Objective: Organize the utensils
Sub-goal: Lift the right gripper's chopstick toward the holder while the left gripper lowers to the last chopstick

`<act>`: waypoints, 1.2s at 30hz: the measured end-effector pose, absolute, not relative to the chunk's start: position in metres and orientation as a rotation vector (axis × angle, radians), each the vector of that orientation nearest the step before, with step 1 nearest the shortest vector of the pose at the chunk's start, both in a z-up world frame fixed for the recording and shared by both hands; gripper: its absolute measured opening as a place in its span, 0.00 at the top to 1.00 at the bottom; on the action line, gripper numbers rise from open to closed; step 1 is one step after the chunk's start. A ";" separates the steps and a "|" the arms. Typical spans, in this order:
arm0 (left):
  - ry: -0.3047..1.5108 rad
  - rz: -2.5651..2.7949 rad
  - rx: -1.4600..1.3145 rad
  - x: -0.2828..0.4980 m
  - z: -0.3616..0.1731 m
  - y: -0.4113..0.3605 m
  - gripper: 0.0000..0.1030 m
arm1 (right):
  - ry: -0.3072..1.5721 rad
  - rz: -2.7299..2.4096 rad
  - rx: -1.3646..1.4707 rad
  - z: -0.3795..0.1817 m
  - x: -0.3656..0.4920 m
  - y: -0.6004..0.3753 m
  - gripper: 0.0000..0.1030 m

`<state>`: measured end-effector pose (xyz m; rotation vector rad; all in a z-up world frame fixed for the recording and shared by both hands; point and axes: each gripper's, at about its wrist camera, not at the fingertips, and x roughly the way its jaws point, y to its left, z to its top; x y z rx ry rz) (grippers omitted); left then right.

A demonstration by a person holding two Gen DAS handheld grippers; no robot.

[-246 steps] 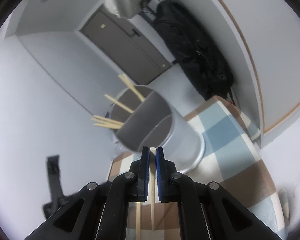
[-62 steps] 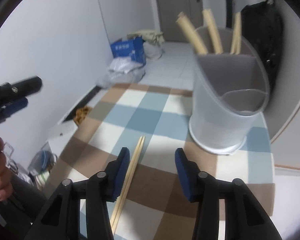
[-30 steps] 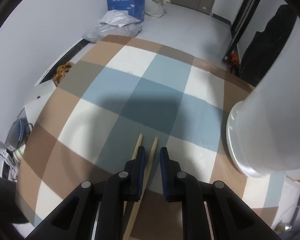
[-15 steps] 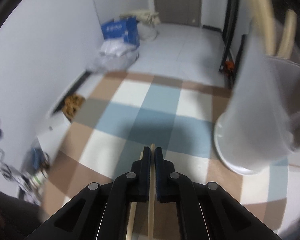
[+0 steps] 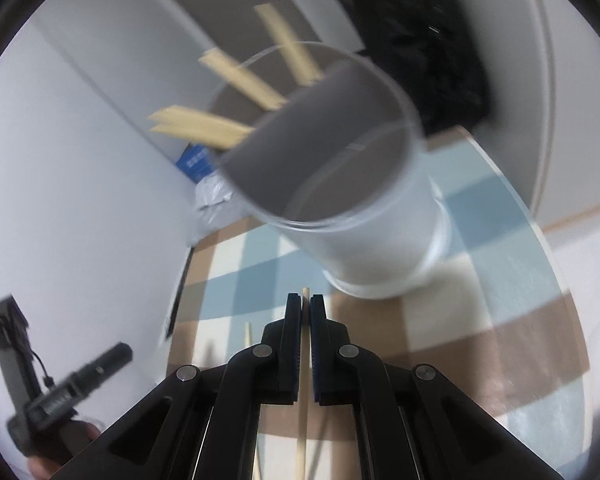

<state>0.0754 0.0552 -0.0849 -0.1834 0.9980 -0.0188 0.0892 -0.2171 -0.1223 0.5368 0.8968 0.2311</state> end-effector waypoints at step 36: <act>1.262 0.022 0.023 0.119 -0.146 -0.026 0.30 | 0.778 0.184 0.954 -0.147 0.081 -0.339 0.97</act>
